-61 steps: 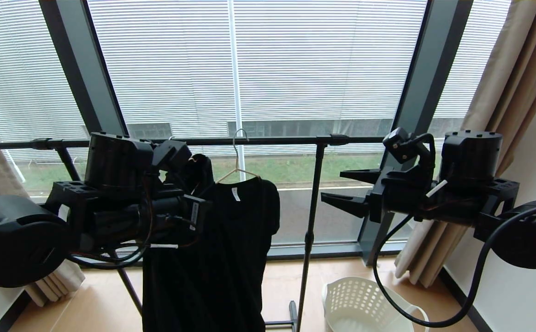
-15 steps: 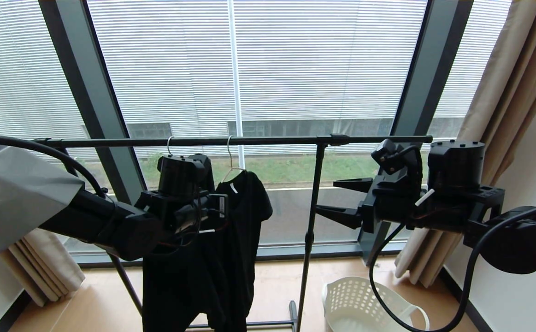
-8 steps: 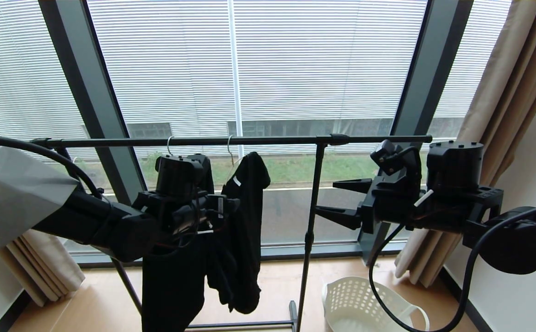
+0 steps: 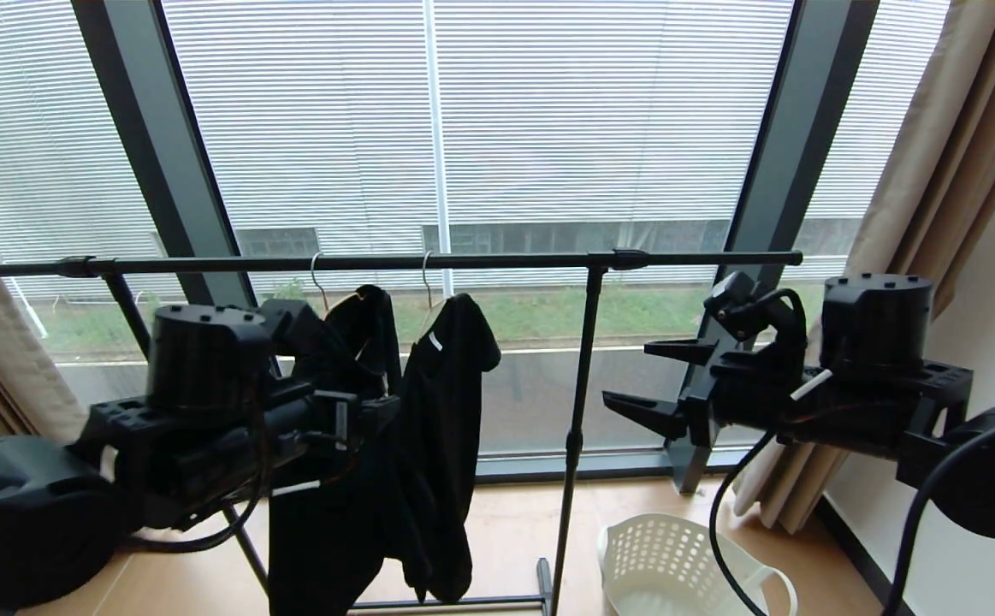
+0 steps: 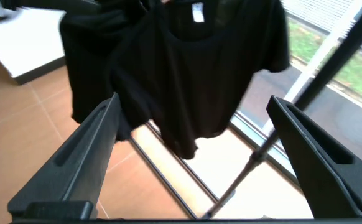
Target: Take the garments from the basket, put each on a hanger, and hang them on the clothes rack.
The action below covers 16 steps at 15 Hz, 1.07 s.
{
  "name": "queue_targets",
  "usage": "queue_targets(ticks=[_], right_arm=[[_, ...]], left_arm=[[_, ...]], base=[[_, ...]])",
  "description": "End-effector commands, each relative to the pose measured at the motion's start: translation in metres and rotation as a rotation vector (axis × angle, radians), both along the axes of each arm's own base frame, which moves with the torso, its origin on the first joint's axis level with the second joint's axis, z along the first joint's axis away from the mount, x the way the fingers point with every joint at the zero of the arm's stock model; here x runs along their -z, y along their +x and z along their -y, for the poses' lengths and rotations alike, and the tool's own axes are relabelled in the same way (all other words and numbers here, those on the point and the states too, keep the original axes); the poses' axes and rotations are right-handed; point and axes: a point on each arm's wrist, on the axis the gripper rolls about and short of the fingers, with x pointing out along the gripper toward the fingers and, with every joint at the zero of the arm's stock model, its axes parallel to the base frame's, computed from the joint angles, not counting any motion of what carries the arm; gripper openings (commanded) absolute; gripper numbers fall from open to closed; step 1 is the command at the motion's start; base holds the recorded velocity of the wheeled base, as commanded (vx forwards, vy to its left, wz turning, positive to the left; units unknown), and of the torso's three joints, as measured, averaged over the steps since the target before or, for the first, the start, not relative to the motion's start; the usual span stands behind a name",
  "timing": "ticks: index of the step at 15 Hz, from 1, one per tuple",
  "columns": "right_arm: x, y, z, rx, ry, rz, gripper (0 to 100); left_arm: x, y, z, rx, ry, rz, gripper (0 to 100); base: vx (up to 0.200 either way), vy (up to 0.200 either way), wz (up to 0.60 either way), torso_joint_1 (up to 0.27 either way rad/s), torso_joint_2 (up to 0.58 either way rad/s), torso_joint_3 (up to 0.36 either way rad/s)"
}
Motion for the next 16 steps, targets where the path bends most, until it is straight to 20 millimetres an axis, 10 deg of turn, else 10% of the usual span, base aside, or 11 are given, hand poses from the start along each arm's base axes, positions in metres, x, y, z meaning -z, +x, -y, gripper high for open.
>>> queue_targets(ticks=[1, 16], right_arm=[[-0.014, -0.041, 0.013, 0.018, -0.022, 0.057, 100], [0.043, -0.224, 0.091, 0.276, -0.07, -0.001, 100]], left_arm=[[-0.01, -0.053, -0.025, 0.005, -0.009, 0.043, 100], [0.036, -0.205, -0.096, -0.019, 0.021, 0.183, 100]], base=[[0.0, 0.0, 0.0, 0.0, 0.0, 0.0], [0.0, 0.0, 0.0, 0.0, 0.0, 0.0]])
